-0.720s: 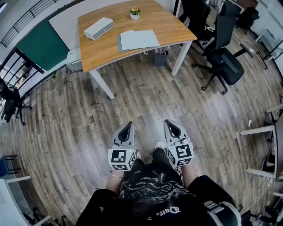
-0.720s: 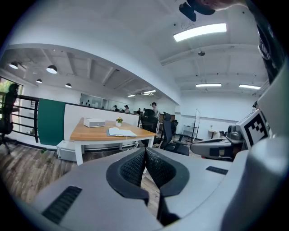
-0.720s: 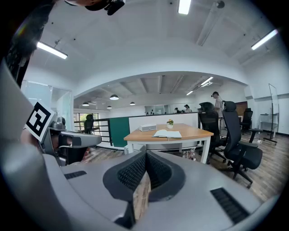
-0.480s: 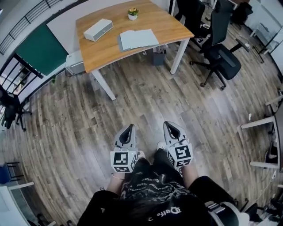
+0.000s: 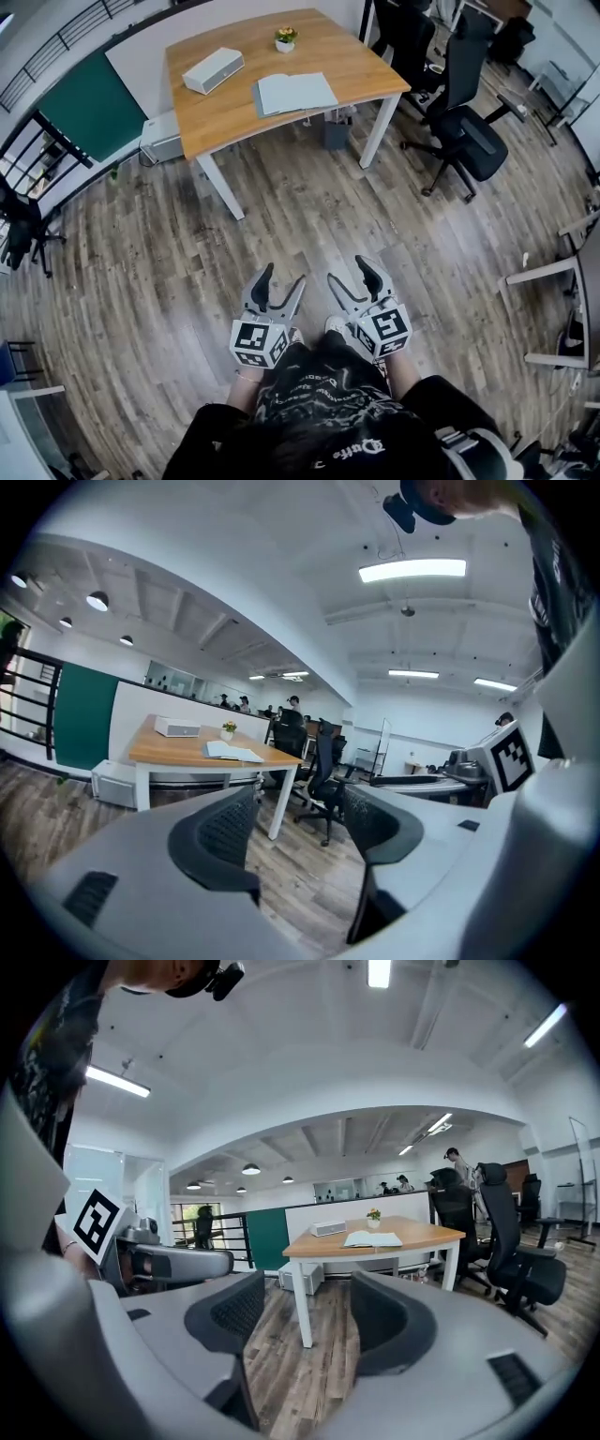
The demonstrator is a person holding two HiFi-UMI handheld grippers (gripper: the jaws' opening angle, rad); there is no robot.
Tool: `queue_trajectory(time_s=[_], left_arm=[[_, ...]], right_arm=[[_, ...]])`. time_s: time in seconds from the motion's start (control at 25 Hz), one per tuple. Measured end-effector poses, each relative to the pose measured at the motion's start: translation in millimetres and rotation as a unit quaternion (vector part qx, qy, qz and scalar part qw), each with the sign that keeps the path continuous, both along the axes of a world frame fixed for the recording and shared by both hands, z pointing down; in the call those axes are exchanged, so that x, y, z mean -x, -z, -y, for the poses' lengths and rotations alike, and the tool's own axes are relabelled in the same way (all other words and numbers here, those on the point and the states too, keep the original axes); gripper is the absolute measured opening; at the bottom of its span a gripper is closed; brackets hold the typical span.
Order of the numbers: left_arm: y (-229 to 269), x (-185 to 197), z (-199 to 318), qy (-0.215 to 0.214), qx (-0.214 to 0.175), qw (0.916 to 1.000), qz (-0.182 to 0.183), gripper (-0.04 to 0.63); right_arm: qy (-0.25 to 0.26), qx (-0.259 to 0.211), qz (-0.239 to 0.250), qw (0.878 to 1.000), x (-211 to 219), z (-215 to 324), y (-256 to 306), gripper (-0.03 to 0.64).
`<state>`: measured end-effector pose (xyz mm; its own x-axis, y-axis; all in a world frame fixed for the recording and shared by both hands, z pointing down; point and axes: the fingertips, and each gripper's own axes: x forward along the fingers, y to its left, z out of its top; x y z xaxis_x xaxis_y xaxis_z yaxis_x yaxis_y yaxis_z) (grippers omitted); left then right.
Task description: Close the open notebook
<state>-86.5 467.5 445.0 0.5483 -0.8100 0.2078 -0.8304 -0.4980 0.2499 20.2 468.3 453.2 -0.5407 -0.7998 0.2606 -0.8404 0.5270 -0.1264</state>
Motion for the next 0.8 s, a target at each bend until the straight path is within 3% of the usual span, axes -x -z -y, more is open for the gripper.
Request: queue_trajectory(time_s=[0.12, 0.24, 0.52, 0.68, 0.8], left_arm=[[0.2, -12.7, 3.3, -0.01, 0.007, 0.9996, -0.026, 0.33], [-1.3, -24.1, 8.4, -0.009, 0.007, 0.9997, -0.022, 0.33], [-7.4, -61.7, 20.5, -0.008, 0.024, 0.9995, -0.018, 0.329], [-8.7, -72.3, 30.2, 0.024, 0.028, 0.998, -0.052, 0.328], [-15.4, -82.3, 31.6, 0.031, 0.027, 0.9982, -0.043, 0.328]], right_arm=[[0.018, -0.005, -0.002, 1.0, -8.0, 8.2, 3.6, 0.298], [0.023, 0.0, -0.003, 1.0, -20.8, 19.9, 3.7, 0.335], [0.035, -0.012, 0.0, 0.999, -59.0, 42.5, 3.6, 0.318], [0.034, -0.013, 0.001, 0.999, -76.6, 55.6, 0.8, 0.318], [0.036, -0.009, -0.003, 0.999, -87.1, 58.3, -5.1, 0.317]])
